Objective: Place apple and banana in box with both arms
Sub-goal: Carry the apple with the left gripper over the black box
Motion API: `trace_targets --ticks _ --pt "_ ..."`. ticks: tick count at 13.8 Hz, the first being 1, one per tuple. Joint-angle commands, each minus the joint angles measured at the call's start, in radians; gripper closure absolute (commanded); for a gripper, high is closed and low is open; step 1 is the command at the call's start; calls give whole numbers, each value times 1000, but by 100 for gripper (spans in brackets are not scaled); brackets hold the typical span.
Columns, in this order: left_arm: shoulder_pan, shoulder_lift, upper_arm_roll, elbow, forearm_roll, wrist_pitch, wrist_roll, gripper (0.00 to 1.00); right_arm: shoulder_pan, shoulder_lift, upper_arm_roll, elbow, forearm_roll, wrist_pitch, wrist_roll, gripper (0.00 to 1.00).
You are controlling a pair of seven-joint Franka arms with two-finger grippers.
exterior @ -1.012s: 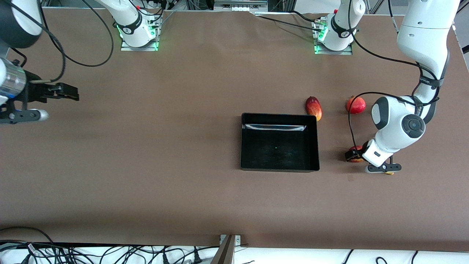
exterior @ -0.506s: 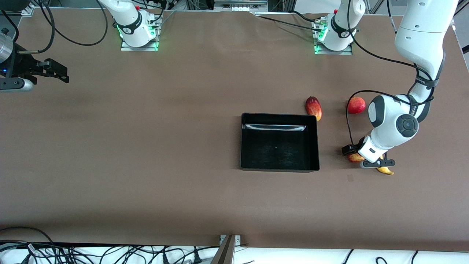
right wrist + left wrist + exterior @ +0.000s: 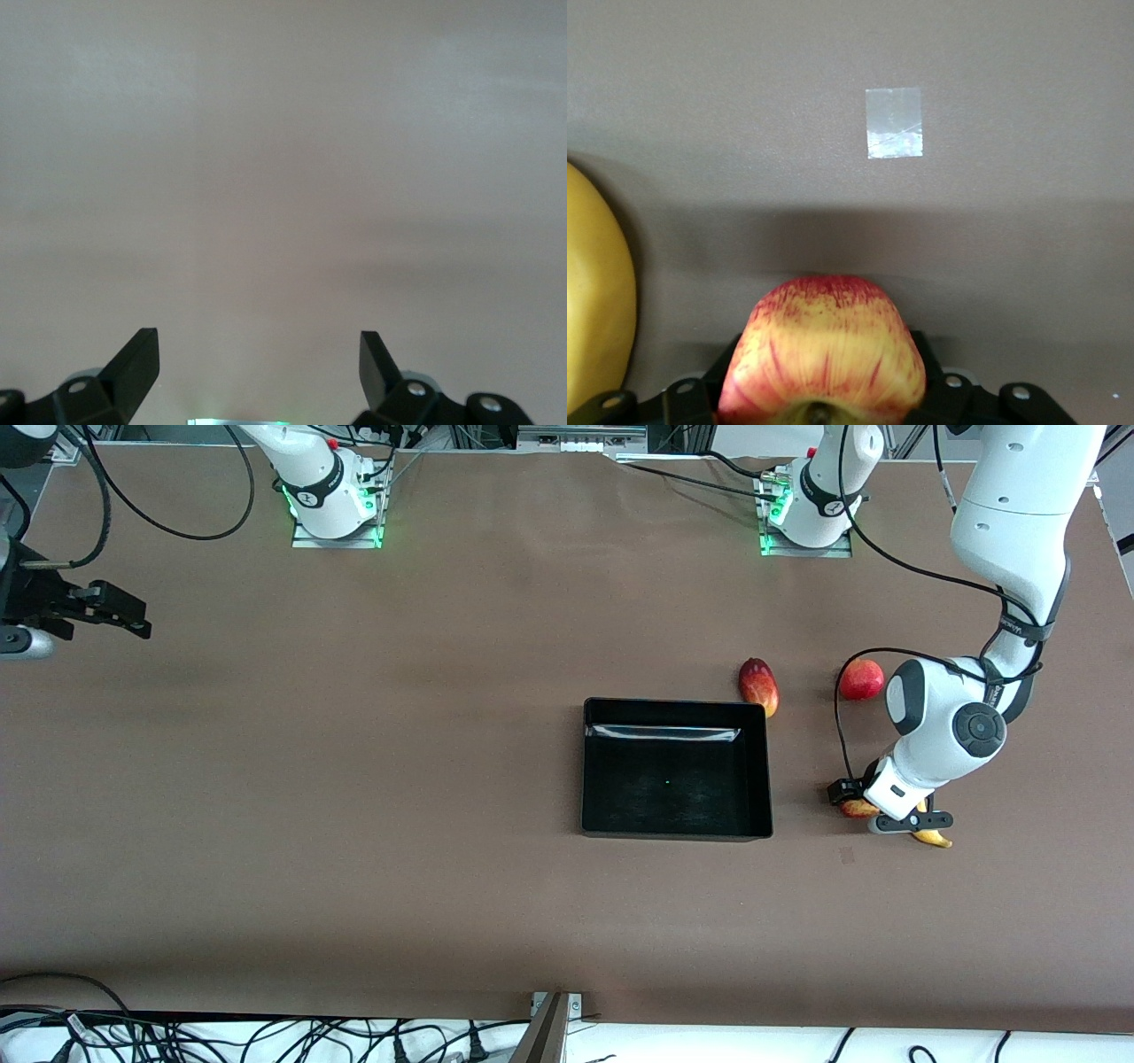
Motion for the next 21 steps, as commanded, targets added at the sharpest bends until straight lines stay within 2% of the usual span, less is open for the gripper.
trace_targets --ticks 1,2,3,4,6,9,11,13,14,16,18,21 --pt "-1 22 2 19 -10 15 -22 62 -11 13 6 35 34 -13 -5 0" --pt "-1 18 2 19 -7 13 -25 86 -11 12 5 35 49 -13 -5 0" --pt "-1 13 2 19 -2 10 -28 97 -11 12 5 35 53 -10 -5 0" --pt "-4 3 2 15 -1 1 -33 100 -11 12 3 33 53 0 1 0" --pt "-28 -63 2 4 -1 -57 -78 100 -13 3 2 27 51 -13 -5 0" --pt "-131 -184 2 33 -10 -227 -227 100 -13 -7 -26 10 53 -1 -5 0" --pt "-237 -218 14 93 -13 -359 -382 100 -13 -10 -29 9 53 -18 -5 0" --pt "-369 -199 51 188 -10 -457 -534 100 -10 -10 -23 10 53 -21 -5 0" --pt "-403 -182 52 219 -11 -470 -589 100 -7 -11 -11 12 51 -16 -2 0" --pt "-467 -157 49 231 -13 -463 -706 100 -7 -11 2 12 53 -21 1 0" --pt "-530 -81 49 277 -11 -456 -766 100 -7 -11 2 12 54 -24 1 0" --pt "-570 2 48 323 -13 -412 -844 100 -8 -10 -6 9 54 -35 -3 0"
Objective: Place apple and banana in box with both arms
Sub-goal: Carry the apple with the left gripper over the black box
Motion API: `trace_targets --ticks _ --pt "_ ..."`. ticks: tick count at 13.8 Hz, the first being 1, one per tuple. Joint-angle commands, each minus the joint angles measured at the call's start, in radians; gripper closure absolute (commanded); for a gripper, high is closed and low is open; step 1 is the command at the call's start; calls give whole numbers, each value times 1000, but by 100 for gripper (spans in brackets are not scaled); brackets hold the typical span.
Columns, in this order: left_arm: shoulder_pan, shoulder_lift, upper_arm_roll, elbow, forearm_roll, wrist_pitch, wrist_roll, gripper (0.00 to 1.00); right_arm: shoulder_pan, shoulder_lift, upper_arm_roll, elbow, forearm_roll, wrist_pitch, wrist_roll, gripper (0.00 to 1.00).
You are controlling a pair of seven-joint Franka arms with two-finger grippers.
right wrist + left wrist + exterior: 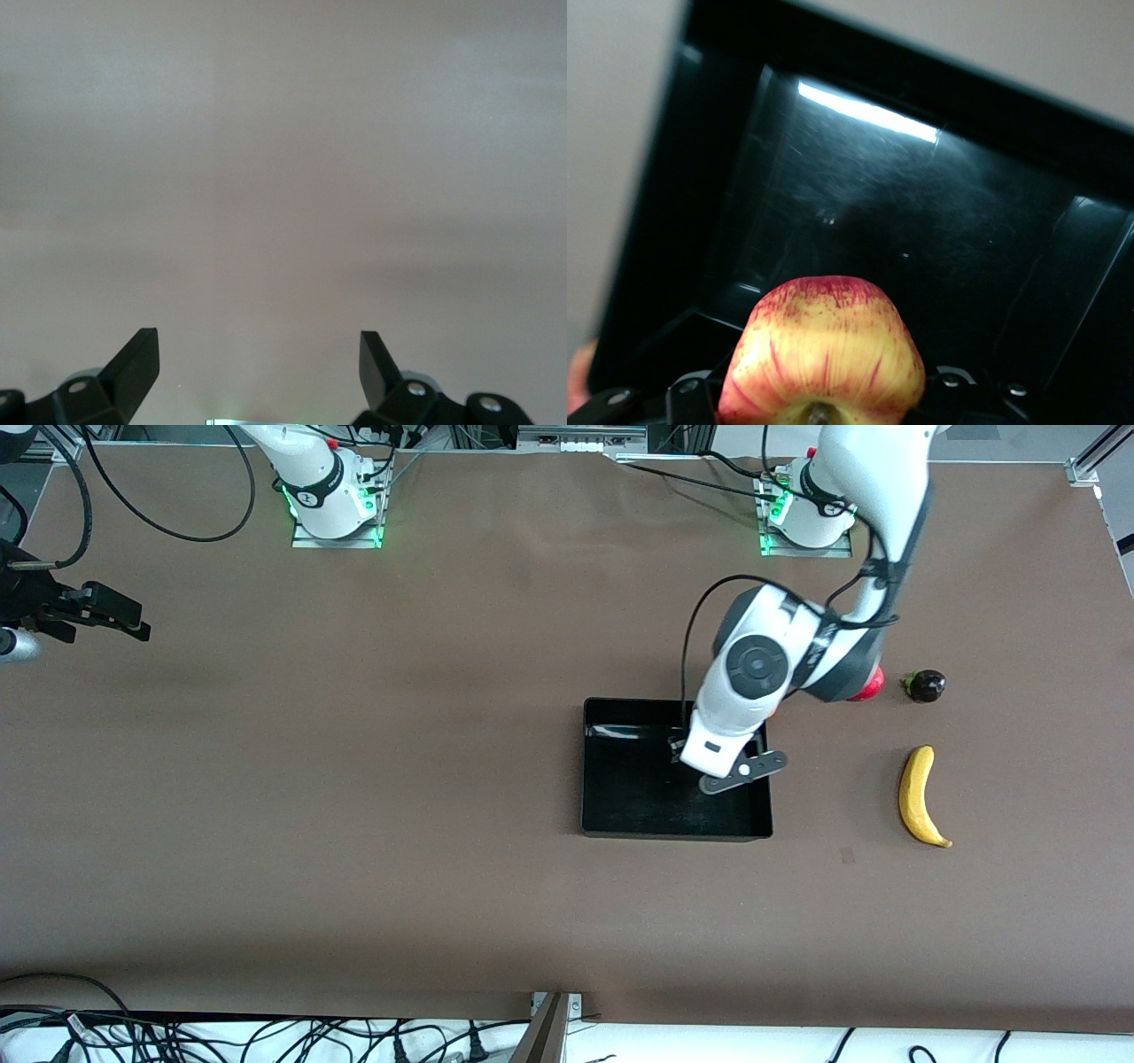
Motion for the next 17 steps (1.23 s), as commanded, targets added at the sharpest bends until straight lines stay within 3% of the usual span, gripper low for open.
trace_targets --ticks 1,8,12,16,17 --pt "-31 85 18 77 -12 57 -56 100 -8 -12 -2 -5 18 -18 -5 0" --pt "-62 191 -23 69 -17 140 -50 100 -8 -10 -4 -5 20 -18 -5 0" --pt "-63 205 -82 57 -11 144 -39 100 -9 -10 -4 -5 18 -18 -5 0" --pt "-65 226 -86 41 -11 147 -7 100 -8 -9 -2 -5 20 -18 -5 0" --pt "-62 231 -86 43 -11 147 18 58 -8 -9 -2 -5 20 -18 -5 0"
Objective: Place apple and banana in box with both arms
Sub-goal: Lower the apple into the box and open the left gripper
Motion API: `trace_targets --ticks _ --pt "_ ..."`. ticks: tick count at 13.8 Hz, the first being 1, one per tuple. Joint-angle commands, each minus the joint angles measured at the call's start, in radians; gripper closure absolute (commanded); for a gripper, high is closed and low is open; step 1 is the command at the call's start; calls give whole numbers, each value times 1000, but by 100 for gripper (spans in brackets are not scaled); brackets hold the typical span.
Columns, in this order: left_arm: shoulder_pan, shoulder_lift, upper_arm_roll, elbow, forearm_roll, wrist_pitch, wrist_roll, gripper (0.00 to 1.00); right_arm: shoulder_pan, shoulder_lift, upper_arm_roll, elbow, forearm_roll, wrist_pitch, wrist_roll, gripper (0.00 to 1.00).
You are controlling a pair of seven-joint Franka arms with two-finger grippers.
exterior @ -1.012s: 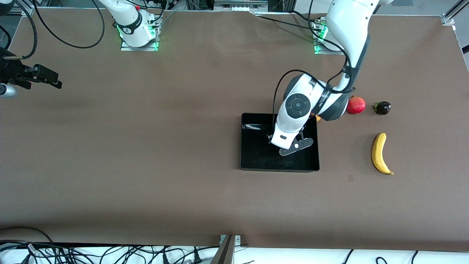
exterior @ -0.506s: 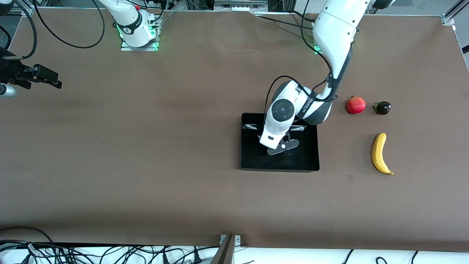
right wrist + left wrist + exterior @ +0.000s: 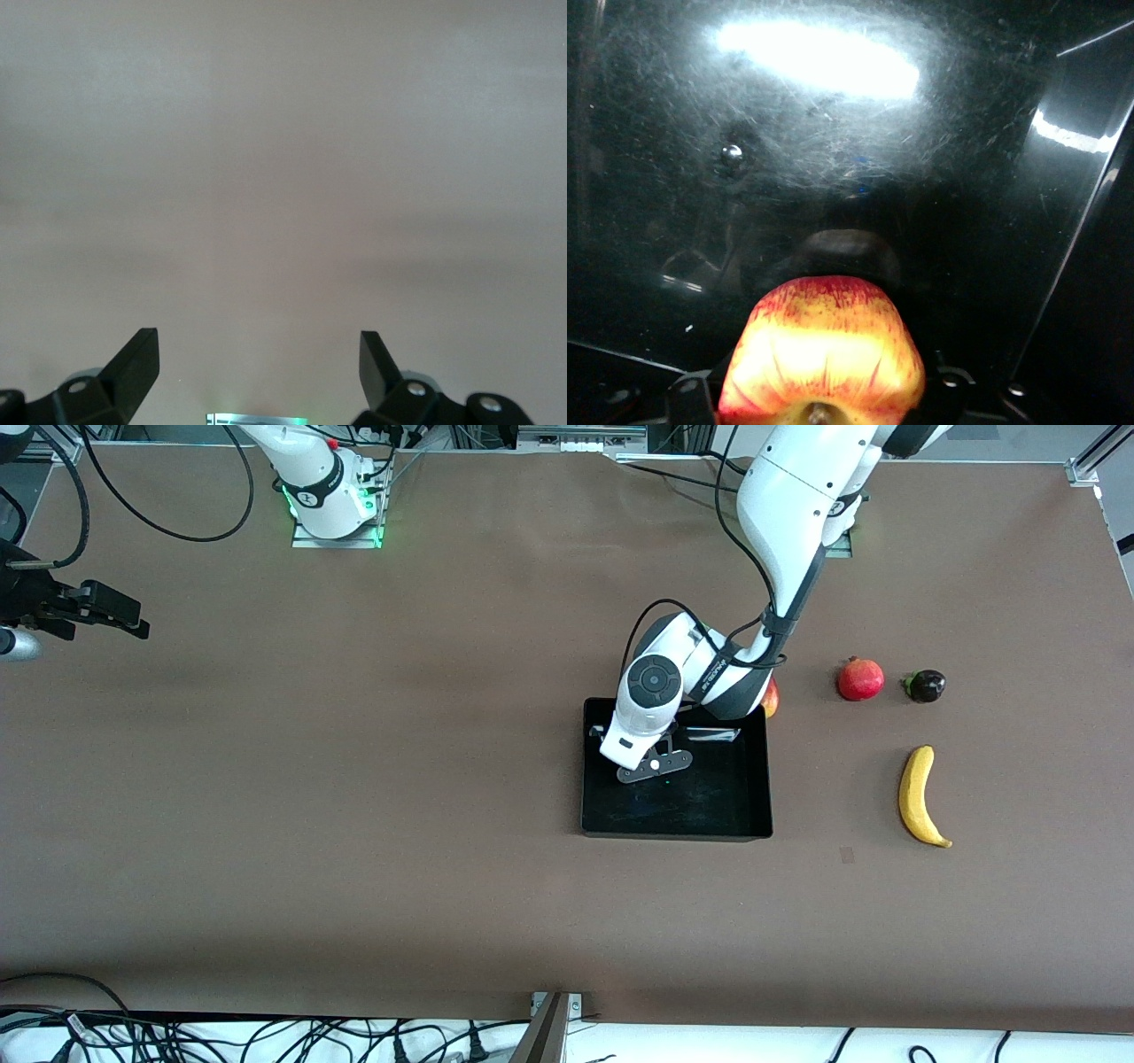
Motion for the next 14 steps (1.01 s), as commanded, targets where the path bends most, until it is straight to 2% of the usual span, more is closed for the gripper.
trace_targets --ticks 1,3,4,6,9,14 --pt "4 37 0 -1 -11 3 92 21 -7 -10 2 -4 20 -10 -5 0" --pt "4 44 0 -1 -11 4 103 3 -7 -9 2 -4 21 -10 -3 0" --pt "5 41 0 -1 -13 1 102 1 -7 -9 2 -4 21 -10 -3 0" --pt "7 27 -2 4 -19 -18 92 0 -7 -9 5 -1 34 -6 2 0" --pt "25 -51 2 51 -25 -222 88 0 -7 -9 6 -1 35 -11 3 0" --pt "206 -209 3 117 -67 -445 222 0 -7 -7 2 -2 35 -11 2 0"
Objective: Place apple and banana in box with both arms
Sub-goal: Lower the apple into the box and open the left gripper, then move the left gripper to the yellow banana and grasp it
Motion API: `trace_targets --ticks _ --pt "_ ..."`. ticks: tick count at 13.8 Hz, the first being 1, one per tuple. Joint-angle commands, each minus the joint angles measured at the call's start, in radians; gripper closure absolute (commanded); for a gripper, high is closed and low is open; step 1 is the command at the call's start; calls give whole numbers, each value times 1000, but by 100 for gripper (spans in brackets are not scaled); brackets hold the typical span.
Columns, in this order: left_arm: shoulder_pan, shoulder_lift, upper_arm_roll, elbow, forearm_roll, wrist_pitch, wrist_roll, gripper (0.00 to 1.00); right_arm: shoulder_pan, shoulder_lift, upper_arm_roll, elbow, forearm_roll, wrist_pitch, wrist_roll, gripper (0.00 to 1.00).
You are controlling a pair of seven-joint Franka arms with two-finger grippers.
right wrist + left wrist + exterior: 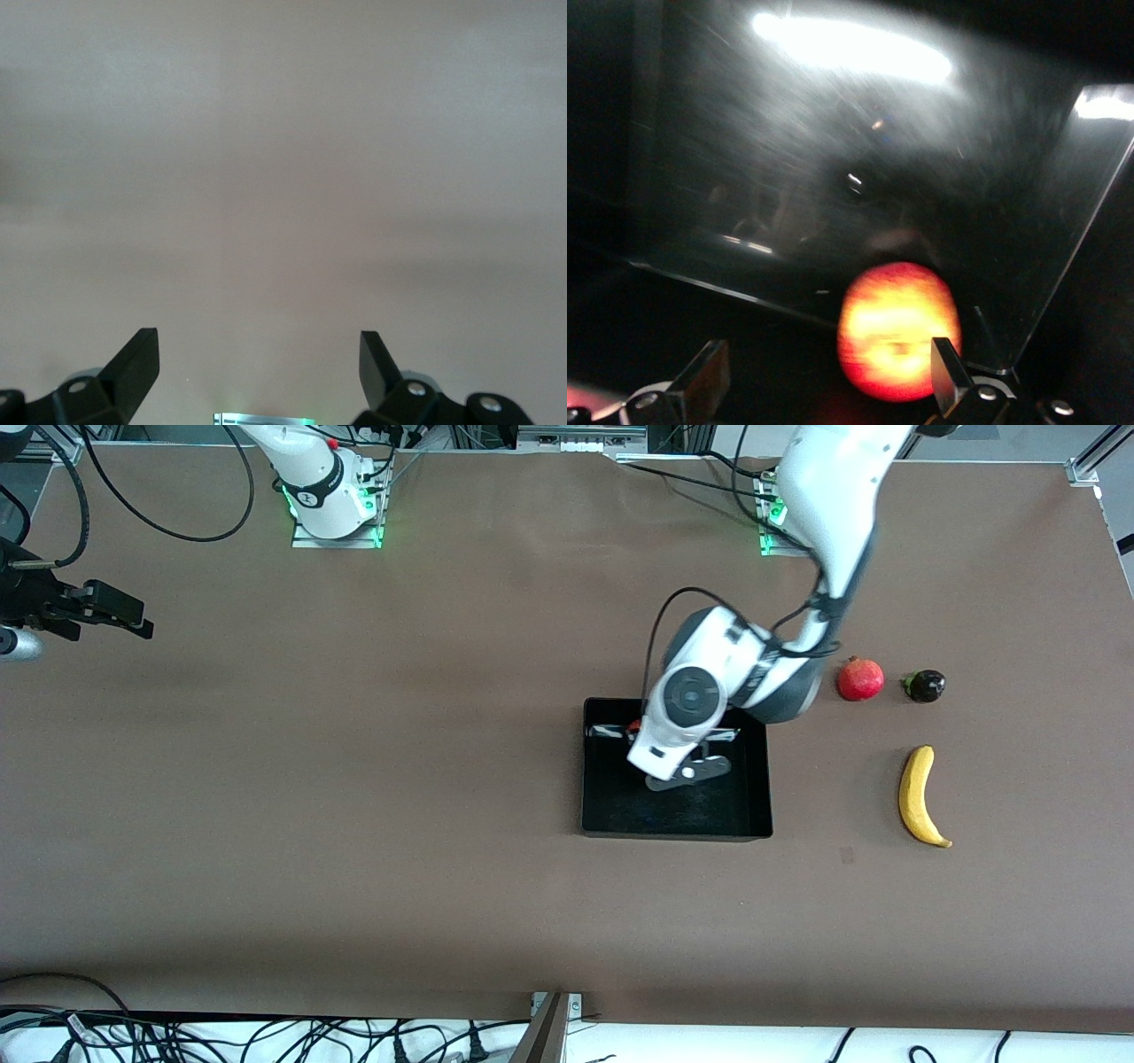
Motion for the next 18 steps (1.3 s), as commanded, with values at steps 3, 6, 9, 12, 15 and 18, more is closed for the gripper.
trace_targets --ticks 3,6,9,12,15,18 --pt "227 -116 6 -15 -28 -156 335 0 -9 -6 -1 -2 16 -12 0 0" --pt "299 -119 58 -30 -19 -175 547 0 -9 -4 -1 2 27 -9 3 0" --pt "371 -124 81 -30 -17 -169 682 0 -9 -4 -1 0 29 -10 3 0" --pt "461 -115 89 -30 15 -126 818 0 -9 -3 -1 0 29 -10 3 0" --pt "503 -72 89 -30 82 -15 880 0 -9 -3 -1 0 29 -10 3 0" --pt "525 -9 113 -30 145 140 895 0 -10 -4 -1 0 29 -10 2 0"
